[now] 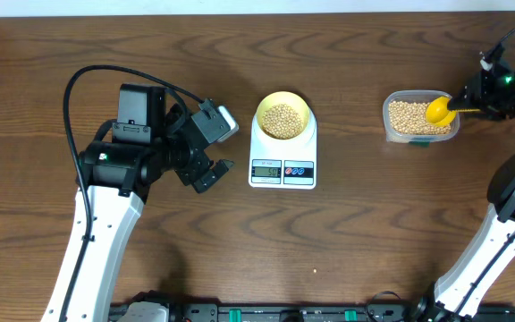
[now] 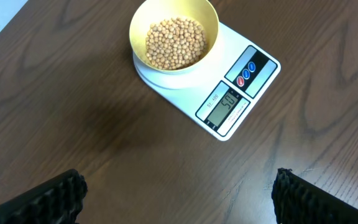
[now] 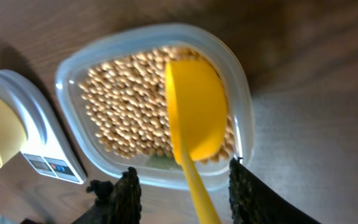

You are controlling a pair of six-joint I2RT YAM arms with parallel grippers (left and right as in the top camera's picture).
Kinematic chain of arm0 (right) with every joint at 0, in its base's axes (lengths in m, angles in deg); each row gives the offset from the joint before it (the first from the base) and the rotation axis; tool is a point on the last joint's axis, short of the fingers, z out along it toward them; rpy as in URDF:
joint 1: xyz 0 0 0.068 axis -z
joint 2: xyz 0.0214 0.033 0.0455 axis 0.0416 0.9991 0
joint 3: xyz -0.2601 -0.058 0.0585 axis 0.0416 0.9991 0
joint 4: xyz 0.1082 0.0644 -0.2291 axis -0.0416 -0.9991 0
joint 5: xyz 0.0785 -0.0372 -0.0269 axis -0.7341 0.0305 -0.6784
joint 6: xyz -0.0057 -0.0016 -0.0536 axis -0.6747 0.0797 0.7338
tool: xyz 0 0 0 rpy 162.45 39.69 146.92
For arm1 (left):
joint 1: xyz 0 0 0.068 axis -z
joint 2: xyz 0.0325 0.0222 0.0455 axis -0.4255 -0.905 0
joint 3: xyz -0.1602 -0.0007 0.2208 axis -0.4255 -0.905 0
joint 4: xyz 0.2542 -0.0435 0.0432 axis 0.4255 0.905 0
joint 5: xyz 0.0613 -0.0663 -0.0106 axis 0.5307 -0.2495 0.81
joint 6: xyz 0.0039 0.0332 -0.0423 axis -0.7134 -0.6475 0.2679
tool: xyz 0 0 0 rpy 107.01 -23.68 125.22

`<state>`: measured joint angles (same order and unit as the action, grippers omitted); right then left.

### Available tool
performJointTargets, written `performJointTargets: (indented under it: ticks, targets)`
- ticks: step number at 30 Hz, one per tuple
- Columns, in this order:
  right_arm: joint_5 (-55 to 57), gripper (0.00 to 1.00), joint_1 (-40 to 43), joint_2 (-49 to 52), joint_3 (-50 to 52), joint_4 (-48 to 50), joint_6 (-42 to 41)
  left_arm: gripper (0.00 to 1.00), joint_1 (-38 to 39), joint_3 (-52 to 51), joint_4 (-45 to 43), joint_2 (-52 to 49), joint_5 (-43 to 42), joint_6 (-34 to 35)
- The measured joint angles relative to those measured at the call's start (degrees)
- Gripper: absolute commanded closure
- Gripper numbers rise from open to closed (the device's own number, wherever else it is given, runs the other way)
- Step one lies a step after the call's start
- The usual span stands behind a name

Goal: Scoop item into bowl and weigh 50g on scale
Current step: 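Lower the yellow scoop into the soybean tub with the right gripper, then open the right gripper to release the scoop handle in the tub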

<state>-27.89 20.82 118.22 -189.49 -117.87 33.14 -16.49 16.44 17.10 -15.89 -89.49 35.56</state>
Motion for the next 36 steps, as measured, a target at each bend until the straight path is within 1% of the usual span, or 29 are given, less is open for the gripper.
performJointTargets:
  ticks: [3,8,15,17,18,21,22,24,30,36]
  targets:
    - [3.1,0.47,0.0,0.0,0.0,-1.5,0.0,0.02,0.0,0.0,0.0,0.0,0.0,0.0]
    - [8.2,0.44,0.0,0.0,0.0,-3.8,0.0,0.02,0.0,0.0,0.0,0.0,0.0,0.0]
    - [9.5,0.41,0.0,0.0,0.0,-4.1,0.0,0.02,0.0,0.0,0.0,0.0,0.0,0.0]
    - [9.6,0.39,0.0,0.0,0.0,-4.4,-0.1,0.02,0.0,0.0,0.0,0.0,0.0,0.0]
    - [9.6,0.36,0.0,0.0,0.0,-4.9,-0.1,0.02,0.0,0.0,0.0,0.0,0.0,0.0]
    - [9.7,0.23,0.0,0.0,0.0,-6.6,-0.5,0.02,0.0,0.0,0.0,0.0,0.0,0.0]
    - [9.9,0.17,0.0,0.0,0.0,-7.2,-0.5,0.02,0.0,0.0,0.0,0.0,0.0,0.0]
    - [10.9,0.01,0.0,0.0,0.1,-8.7,-1.1,0.02,0.0,0.0,0.0,0.0,0.0,0.0]
    - [16.6,0.01,0.0,0.0,0.1,-10.0,-2.4,0.02,0.0,0.0,0.0,0.0,0.0,0.0]
    - [17.3,0.01,0.0,0.2,-1.2,-10.1,-4.0,0.02,0.0,0.0,0.0,0.0,0.0,0.0]
